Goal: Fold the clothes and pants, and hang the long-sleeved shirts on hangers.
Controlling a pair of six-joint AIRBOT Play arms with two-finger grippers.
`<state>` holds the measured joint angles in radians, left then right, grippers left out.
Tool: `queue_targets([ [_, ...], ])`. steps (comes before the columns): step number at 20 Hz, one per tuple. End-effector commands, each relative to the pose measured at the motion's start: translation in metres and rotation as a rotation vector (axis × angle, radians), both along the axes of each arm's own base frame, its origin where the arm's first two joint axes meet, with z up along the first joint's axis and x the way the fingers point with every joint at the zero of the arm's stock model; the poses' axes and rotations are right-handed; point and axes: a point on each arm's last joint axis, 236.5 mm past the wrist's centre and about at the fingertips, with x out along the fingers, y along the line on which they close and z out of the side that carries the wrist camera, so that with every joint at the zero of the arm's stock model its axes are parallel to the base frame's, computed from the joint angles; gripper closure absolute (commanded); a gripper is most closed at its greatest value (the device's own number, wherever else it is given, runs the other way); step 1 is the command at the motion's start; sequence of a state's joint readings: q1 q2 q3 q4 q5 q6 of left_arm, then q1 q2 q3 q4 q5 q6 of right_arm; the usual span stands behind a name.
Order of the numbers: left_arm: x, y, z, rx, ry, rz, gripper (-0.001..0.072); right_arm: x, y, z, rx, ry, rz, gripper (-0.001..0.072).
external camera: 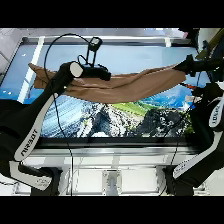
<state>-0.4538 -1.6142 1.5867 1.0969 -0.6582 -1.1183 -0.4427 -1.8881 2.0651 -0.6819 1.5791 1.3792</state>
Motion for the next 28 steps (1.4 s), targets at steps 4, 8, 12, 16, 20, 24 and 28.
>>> queue_targets([
  [4, -0.050, -0.035, 0.002, 0.029, 0.066, -0.132, 0.0680, -0.098, -0.044, 0.024, -0.177, 0.156, -0.027, 0.0701],
  [8, -0.076, -0.068, 0.011, -0.062, 0.114, -0.185, 0.0680, -0.138, -0.058, 0.040, -0.139, 0.139, -0.119, 0.0701],
  [12, -0.108, -0.118, -0.018, -0.084, 0.179, -0.259, 0.0680, -0.156, -0.033, 0.052, -0.135, 0.112, -0.118, 0.0700],
  [16, -0.147, -0.163, -0.091, -0.011, 0.274, -0.342, 0.0680, -0.132, 0.017, 0.087, -0.089, -0.011, -0.044, 0.0700],
  [20, -0.162, -0.177, -0.131, 0.028, 0.313, -0.363, 0.0680, -0.094, 0.065, 0.079, -0.192, -0.078, -0.016, 0.0701],
  [24, -0.099, -0.117, -0.092, 0.070, 0.203, -0.265, 0.0680, -0.077, 0.123, 0.030, -0.235, 0.028, 0.066, 0.0701],
  [28, -0.046, 0.006, -0.019, 0.066, 0.184, -0.101, 0.0680, -0.046, 0.207, -0.018, -0.181, 0.055, 0.113, 0.0701],
])
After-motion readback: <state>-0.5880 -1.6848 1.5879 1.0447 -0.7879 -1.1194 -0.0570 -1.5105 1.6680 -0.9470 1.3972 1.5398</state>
